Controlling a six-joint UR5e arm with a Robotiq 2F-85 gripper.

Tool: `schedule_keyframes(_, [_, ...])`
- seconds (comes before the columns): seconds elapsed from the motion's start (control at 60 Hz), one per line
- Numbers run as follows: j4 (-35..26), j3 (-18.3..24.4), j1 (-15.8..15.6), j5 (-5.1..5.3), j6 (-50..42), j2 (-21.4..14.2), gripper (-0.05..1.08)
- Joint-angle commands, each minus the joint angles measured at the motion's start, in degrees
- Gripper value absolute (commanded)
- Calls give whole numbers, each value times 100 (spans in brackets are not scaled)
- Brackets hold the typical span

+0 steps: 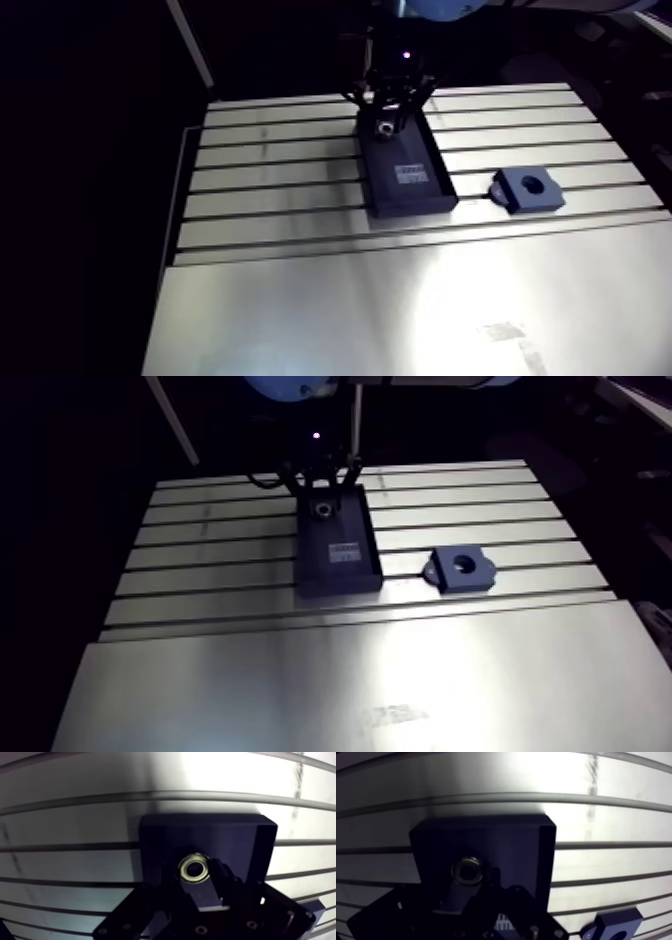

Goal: Pick up the bearing and press it into the housing until flush.

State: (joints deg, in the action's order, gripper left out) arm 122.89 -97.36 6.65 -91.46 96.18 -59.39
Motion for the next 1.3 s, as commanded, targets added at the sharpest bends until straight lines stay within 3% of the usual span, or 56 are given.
schedule_keyframes(0.017, [-433,26,46,27,313,-686,60])
schedule_keyframes(0.3, [-889,66,297,45,611,-1278,63])
schedule_keyframes(0.5, [-998,63,423,45,788,-1478,64])
schedule_keyframes(0.767, [-1052,39,1005,27,1477,-1551,65])
schedule_keyframes(1.3, [-1061,-12,1539,-15,2120,-1579,65])
